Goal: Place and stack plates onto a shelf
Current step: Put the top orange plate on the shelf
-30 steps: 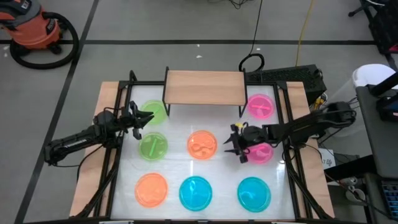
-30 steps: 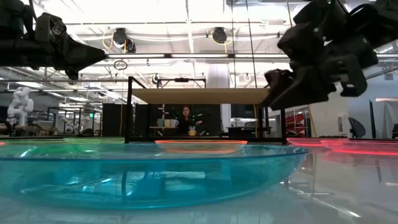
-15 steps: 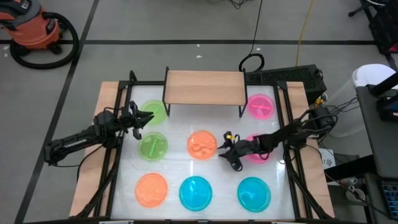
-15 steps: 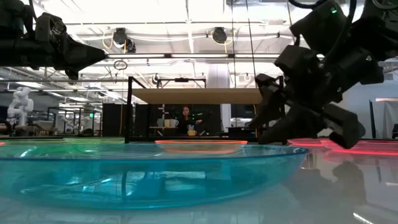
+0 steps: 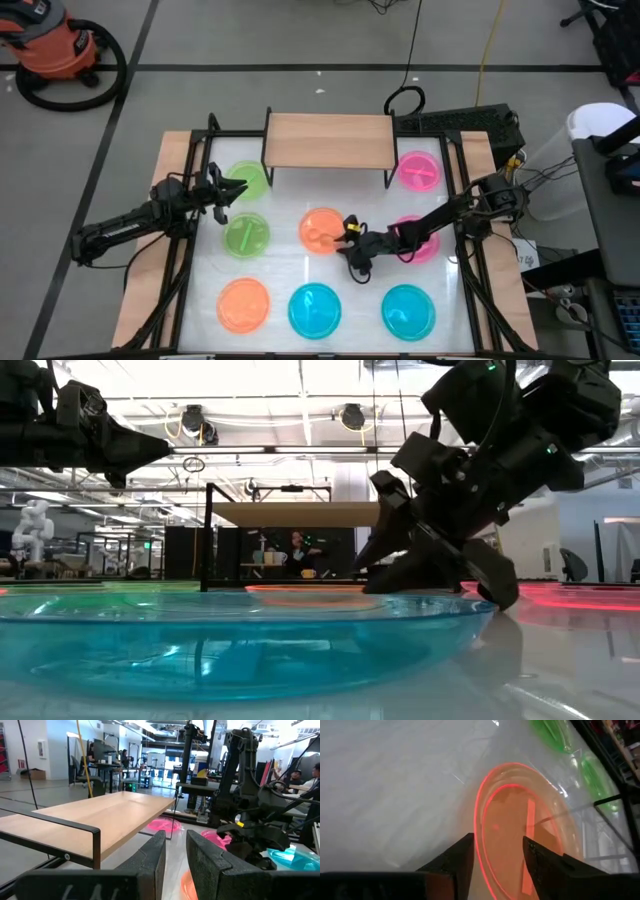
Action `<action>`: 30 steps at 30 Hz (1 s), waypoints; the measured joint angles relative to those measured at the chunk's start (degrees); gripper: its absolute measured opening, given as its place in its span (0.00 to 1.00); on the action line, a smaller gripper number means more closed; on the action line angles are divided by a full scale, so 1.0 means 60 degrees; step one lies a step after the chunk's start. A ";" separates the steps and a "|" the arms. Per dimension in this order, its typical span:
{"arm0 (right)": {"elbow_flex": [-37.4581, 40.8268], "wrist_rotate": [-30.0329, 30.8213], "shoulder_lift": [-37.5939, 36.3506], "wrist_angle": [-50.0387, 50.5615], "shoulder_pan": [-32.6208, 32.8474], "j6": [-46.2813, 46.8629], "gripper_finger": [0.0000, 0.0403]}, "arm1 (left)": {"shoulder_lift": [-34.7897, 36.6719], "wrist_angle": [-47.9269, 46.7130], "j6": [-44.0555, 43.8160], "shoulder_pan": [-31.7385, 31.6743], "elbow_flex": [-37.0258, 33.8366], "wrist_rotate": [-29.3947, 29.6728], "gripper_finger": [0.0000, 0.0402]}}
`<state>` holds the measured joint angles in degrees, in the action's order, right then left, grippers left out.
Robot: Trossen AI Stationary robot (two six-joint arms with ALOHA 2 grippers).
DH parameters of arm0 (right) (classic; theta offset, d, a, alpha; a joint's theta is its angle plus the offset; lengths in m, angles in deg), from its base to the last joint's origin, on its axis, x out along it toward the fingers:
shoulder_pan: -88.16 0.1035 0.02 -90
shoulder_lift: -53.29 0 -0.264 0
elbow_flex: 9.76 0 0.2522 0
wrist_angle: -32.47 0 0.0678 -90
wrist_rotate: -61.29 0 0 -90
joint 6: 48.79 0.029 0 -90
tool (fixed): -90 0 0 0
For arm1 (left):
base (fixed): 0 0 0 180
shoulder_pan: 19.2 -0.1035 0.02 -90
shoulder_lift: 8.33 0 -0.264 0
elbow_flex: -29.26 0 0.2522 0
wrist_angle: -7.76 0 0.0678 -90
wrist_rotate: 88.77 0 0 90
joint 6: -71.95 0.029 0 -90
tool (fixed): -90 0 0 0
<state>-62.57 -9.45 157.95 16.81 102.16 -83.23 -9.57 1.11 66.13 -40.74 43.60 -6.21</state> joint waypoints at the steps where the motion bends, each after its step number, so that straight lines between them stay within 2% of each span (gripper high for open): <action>1: 0.0000 0.0007 0.0003 0.0017 0.0000 -0.0025 0.33 | 0.0000 0.0000 0.0000 -0.0001 0.0001 0.0000 0.20; 10: 0.0015 0.0025 0.0020 0.0617 -0.0002 0.0017 0.12 | 0.0000 0.0000 0.0000 0.0000 0.0002 0.0000 0.20; 22: 0.0025 0.0058 0.0029 0.1275 -0.0029 0.0380 0.11 | 0.0000 0.0000 0.0000 -0.0002 0.0000 0.0000 0.20; 30: 0.0044 0.0280 0.0031 0.1185 0.0002 0.0624 0.01 | 0.0000 0.0000 0.0000 0.0000 0.0001 0.0001 0.20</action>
<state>-62.30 -7.77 158.14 23.92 102.17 -79.48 -9.57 1.11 66.13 -40.74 43.61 -6.20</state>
